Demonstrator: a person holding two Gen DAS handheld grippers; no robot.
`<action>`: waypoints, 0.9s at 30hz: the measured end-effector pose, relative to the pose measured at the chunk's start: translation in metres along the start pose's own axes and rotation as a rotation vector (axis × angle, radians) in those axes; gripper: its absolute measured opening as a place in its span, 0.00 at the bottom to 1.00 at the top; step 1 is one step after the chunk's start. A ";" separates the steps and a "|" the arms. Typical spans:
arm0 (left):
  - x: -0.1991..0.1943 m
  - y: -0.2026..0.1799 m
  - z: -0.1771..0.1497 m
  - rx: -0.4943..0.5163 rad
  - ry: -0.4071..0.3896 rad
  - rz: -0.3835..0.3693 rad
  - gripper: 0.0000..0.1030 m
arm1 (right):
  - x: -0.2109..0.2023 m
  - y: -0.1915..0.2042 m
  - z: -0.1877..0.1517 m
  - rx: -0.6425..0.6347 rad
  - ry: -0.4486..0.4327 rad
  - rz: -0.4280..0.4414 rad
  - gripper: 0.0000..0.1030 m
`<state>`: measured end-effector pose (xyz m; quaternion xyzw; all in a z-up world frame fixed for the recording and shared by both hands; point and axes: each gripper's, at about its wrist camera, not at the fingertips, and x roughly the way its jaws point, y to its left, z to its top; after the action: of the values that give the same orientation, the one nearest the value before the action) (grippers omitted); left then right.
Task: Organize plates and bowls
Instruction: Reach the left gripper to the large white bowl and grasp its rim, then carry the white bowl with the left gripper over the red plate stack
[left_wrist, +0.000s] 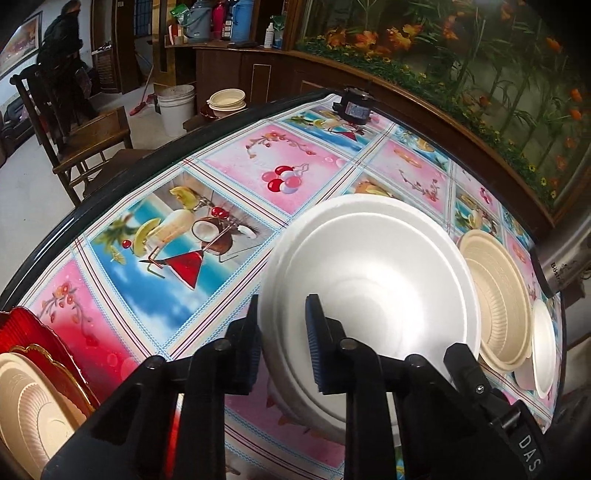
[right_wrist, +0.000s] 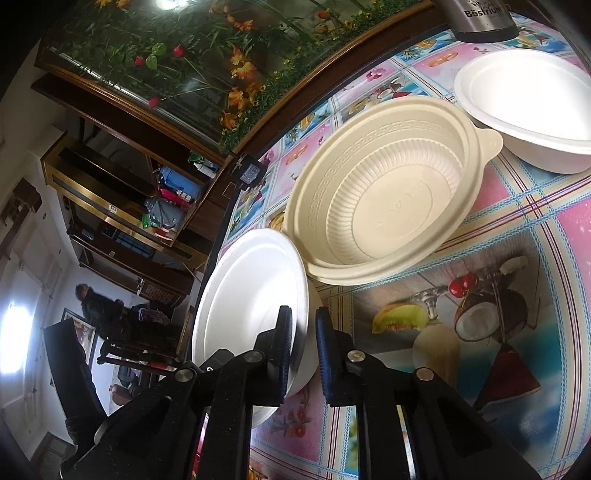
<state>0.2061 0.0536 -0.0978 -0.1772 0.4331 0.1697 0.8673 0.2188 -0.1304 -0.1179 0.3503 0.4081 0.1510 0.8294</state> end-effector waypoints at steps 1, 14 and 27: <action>0.000 0.000 0.000 0.000 -0.001 -0.003 0.16 | 0.000 0.001 0.000 -0.001 -0.002 -0.004 0.10; -0.005 -0.001 -0.004 0.007 -0.001 -0.017 0.13 | -0.005 -0.004 0.000 0.022 0.012 -0.007 0.10; -0.029 -0.023 -0.046 0.154 0.028 -0.054 0.13 | -0.050 -0.029 -0.006 0.057 0.021 -0.033 0.10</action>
<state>0.1679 0.0083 -0.0965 -0.1241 0.4521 0.1102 0.8764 0.1821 -0.1749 -0.1128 0.3655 0.4267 0.1293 0.8171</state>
